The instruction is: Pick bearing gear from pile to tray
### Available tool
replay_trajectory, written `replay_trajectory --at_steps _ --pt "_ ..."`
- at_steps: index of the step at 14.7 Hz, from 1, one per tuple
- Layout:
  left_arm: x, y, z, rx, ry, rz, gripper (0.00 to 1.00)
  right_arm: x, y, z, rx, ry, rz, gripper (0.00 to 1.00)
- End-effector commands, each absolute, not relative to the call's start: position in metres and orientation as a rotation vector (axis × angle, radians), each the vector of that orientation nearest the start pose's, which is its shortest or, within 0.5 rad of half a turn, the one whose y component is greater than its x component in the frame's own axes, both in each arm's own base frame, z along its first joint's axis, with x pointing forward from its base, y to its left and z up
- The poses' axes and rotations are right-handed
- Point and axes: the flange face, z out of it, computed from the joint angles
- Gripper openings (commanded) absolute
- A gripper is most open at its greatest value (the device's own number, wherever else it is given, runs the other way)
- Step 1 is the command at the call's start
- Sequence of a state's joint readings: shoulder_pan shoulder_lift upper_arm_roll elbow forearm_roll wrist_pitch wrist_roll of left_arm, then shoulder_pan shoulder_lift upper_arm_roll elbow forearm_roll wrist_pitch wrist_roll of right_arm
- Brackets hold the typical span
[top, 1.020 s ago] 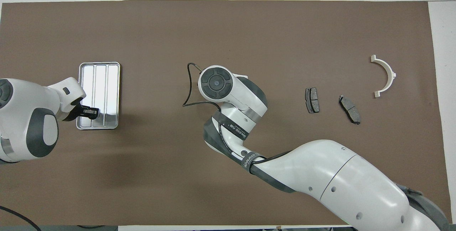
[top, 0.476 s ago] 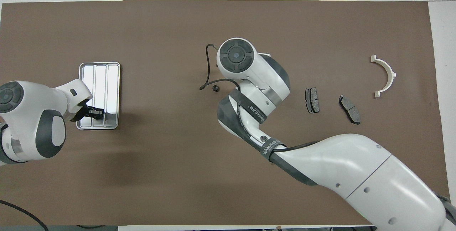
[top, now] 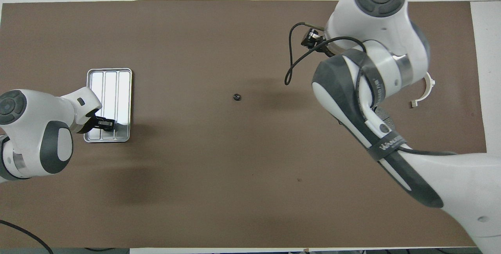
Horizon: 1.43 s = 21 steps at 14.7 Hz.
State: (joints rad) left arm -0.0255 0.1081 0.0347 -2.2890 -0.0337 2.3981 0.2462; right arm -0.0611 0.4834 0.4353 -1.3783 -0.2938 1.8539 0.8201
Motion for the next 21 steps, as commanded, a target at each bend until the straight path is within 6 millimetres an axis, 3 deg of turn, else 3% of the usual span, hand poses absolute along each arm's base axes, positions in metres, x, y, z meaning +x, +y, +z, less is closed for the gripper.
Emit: replay_trajectory --at_steps 1,3,5,8,12,14,17,20,21 --pt "0.527 -0.013 0.314 -3.15 0.346 -0.002 0.81 0.676 0.109 0.469 -3.17 0.372 -0.064 1.0" --pt "0.543 -0.045 0.347 -3.163 0.256 0.047 0.81 0.678 0.071 0.474 -3.192 0.245 -0.054 1.0" --pt "0.556 -0.115 0.381 -3.166 0.094 0.058 0.81 0.678 0.049 0.48 -3.197 0.247 -0.061 1.0" --pt "0.567 -0.206 0.416 -3.16 -0.041 0.039 0.97 0.675 0.039 0.485 -3.202 0.265 -0.056 1.0" --pt "0.564 -0.291 0.443 -3.183 -0.124 -0.029 0.98 0.674 0.039 0.487 -3.205 0.264 -0.051 1.0" --pt "0.552 -0.328 0.432 -3.171 -0.131 -0.014 0.98 0.67 0.046 0.496 -3.204 0.224 -0.067 1.0" --pt "0.545 -0.369 0.385 -3.135 -0.139 0.013 0.98 0.659 0.045 0.513 -3.195 0.19 -0.081 1.0" --pt "0.555 -0.38 0.353 -3.131 -0.158 -0.012 0.98 0.652 0.032 0.525 -3.145 0.175 -0.077 1.0" --pt "0.557 -0.382 0.353 -3.138 -0.158 -0.027 0.97 0.648 0.027 0.526 -3.126 0.141 -0.072 1.0"
